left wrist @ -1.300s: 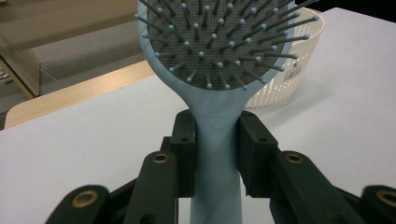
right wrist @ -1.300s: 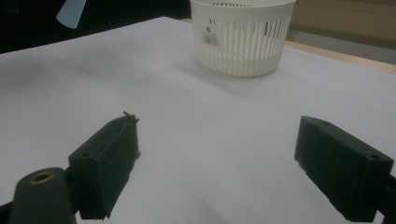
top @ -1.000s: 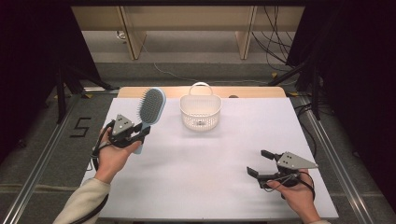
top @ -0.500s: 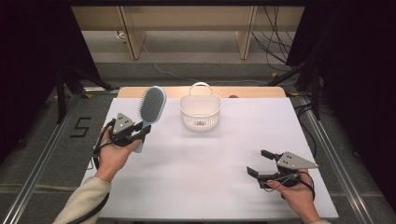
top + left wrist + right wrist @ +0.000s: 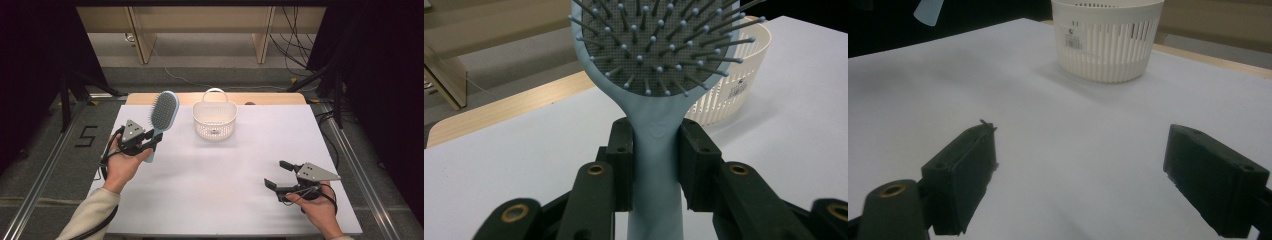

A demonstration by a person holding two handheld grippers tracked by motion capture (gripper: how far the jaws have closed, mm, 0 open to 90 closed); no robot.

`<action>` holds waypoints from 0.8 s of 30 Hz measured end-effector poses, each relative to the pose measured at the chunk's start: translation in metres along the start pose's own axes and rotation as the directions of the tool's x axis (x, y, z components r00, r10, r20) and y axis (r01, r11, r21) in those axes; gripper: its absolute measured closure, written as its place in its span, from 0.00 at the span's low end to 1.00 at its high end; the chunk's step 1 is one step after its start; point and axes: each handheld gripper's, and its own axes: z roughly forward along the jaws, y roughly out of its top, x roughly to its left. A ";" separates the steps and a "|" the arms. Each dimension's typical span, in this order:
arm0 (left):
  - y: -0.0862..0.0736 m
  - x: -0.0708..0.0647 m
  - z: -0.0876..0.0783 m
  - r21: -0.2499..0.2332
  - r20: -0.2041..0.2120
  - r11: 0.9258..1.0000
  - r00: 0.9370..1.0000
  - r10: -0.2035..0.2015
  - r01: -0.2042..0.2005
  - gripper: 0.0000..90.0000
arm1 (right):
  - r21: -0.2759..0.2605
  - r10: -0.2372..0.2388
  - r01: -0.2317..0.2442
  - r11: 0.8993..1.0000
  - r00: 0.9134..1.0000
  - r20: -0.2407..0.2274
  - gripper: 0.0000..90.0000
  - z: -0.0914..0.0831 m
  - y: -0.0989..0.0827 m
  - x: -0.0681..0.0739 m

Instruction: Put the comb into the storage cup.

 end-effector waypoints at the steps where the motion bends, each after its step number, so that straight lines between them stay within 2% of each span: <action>1: 0.000 0.000 0.000 -0.002 0.001 1.000 1.000 -0.001 0.001 0.78 | 0.000 0.000 0.000 1.000 1.000 0.000 0.16 0.000 0.000 0.000; 24: 0.004 -0.001 0.002 -0.006 0.006 1.000 1.000 0.000 0.000 0.78 | -0.001 0.000 0.000 1.000 1.000 0.000 0.16 0.000 0.000 0.000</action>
